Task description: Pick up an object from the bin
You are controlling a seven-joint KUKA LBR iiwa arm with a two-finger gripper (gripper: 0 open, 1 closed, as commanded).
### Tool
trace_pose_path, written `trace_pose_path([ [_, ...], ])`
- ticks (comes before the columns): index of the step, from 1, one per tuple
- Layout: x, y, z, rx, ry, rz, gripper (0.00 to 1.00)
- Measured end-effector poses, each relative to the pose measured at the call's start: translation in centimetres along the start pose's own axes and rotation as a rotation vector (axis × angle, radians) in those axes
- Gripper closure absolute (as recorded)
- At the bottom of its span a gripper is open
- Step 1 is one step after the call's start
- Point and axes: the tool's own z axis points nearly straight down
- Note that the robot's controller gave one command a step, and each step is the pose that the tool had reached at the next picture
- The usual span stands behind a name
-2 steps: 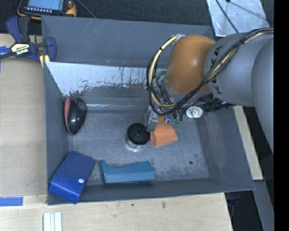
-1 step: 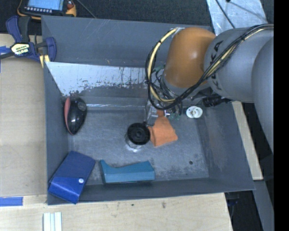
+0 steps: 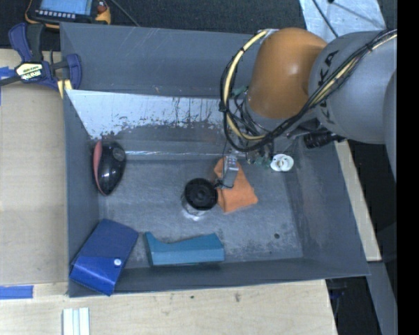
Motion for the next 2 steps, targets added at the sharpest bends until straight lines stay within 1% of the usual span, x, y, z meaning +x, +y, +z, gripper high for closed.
trace_pose_path([
  [1, 0.0, 0.0, 0.0, 0.0, 0.0, 0.0, 0.0],
  [2, 0.4, 0.1, 2.6, -0.002, -0.007, 0.079, 0.0],
])
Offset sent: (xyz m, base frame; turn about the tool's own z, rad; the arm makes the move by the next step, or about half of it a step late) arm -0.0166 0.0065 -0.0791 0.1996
